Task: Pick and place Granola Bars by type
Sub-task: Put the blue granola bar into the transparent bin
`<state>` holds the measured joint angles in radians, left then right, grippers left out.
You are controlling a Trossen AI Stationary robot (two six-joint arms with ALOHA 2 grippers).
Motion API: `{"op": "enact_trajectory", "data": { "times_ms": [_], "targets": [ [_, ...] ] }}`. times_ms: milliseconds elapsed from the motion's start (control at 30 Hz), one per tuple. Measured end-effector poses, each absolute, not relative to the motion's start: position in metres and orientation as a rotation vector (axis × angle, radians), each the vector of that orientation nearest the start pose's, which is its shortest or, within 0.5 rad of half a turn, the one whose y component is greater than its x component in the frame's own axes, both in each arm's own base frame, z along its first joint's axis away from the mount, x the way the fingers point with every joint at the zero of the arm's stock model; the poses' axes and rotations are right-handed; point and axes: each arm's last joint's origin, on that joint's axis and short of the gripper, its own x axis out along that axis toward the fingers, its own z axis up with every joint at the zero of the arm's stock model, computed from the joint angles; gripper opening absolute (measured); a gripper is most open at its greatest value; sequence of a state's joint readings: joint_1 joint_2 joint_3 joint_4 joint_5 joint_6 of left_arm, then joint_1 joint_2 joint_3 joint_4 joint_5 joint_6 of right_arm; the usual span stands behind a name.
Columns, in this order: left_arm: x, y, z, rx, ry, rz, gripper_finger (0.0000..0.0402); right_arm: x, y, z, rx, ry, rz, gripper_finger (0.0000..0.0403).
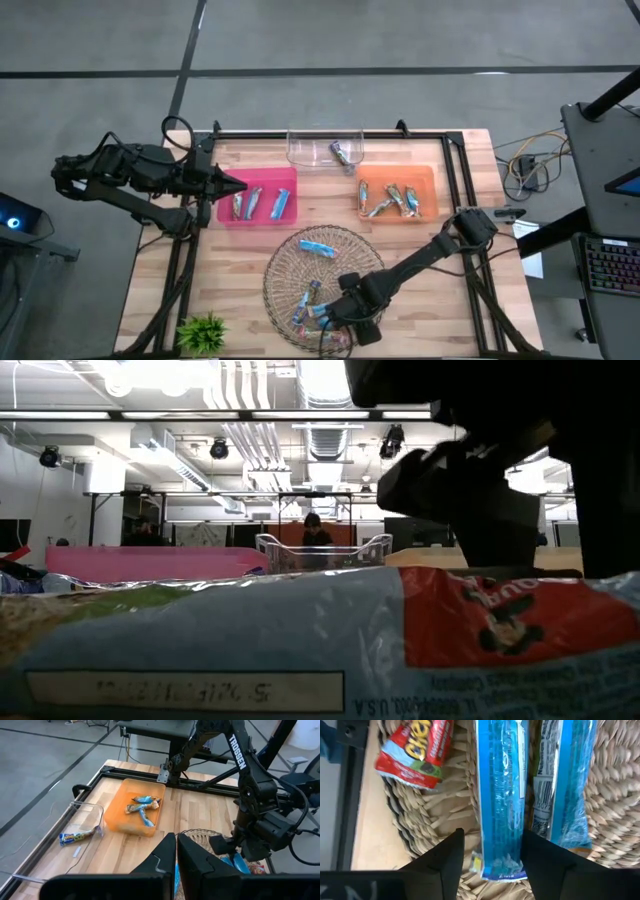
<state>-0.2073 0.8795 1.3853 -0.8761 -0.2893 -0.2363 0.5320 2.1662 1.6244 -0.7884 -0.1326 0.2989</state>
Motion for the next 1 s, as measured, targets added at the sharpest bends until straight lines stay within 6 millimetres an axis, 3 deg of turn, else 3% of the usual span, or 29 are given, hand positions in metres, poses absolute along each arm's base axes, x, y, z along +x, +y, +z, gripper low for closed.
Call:
{"op": "enact_trajectory", "data": {
  "times_ms": [333, 733, 1000],
  "targets": [
    [0.1250, -0.0178, 0.4435, -0.142, 0.347, 0.123, 0.0000, 0.3692, 0.2217, 0.1507, -0.026, 1.391, 0.358, 0.0140],
    [0.1250, -0.0178, 0.4435, -0.144, 0.347, 0.124, 0.0000, 0.3694, 0.2219, 0.1508, -0.025, 1.389, 0.360, 0.0061],
    [0.1250, -0.0178, 0.4435, -0.145, 0.347, 0.124, 0.0000, 0.3694, 0.2220, 0.1510, -0.022, 1.389, 0.364, 0.0054]
  ]
}}
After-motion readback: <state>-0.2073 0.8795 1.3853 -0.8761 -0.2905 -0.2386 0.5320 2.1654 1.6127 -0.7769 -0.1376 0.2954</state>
